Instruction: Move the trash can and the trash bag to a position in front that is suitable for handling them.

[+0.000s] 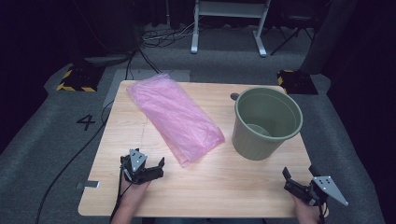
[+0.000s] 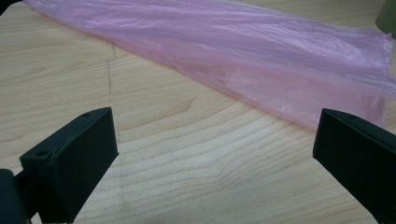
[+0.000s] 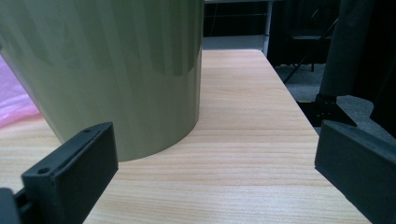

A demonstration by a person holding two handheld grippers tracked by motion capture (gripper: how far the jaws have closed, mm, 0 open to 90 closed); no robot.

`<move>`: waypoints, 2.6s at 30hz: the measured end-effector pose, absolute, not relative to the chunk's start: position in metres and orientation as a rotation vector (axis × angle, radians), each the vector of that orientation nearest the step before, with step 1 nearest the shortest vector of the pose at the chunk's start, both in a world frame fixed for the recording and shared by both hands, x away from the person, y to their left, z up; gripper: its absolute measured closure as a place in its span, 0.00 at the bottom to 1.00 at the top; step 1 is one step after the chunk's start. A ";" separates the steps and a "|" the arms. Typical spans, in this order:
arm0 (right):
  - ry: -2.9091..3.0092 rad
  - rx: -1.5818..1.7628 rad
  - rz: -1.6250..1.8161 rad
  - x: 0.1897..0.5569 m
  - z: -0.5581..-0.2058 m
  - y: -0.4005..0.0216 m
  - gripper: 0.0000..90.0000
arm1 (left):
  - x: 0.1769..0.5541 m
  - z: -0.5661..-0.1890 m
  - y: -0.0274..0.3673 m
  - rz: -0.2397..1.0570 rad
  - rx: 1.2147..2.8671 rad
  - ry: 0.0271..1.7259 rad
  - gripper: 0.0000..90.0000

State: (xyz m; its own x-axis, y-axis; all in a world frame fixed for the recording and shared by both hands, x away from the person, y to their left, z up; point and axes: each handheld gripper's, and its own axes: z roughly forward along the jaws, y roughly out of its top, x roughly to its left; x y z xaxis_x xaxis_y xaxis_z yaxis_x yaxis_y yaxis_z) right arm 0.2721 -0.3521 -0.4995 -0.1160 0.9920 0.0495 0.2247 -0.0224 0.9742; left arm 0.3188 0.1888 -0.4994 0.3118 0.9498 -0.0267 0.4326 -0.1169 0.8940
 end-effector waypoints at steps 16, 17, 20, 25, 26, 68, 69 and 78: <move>1.460 1.385 1.241 0.284 -0.495 -0.362 0.00 | 0.340 -0.486 0.156 0.748 1.732 1.146 0.00; 1.460 1.387 1.246 0.286 -0.494 -0.363 0.00 | 0.343 -0.484 0.153 0.729 1.725 1.142 0.00; 1.463 1.399 1.250 0.293 -0.491 -0.367 0.00 | 0.349 -0.480 0.145 0.717 1.718 1.130 0.00; 1.458 1.393 1.261 0.302 -0.488 -0.370 0.00 | 0.359 -0.475 0.132 0.707 1.722 1.106 0.00; 1.458 1.393 1.261 0.302 -0.488 -0.370 0.00 | 0.362 -0.474 0.129 0.701 1.713 1.107 0.00; 1.513 1.404 1.250 0.393 -0.455 -0.396 0.00 | 0.483 -0.447 0.007 0.543 1.662 0.959 0.01; 1.507 1.395 1.255 0.395 -0.456 -0.396 0.00 | 0.486 -0.448 0.005 0.545 1.659 0.955 0.01; 1.515 1.334 1.257 0.414 -0.455 -0.398 0.00 | 0.506 -0.442 -0.009 0.525 1.603 0.925 0.00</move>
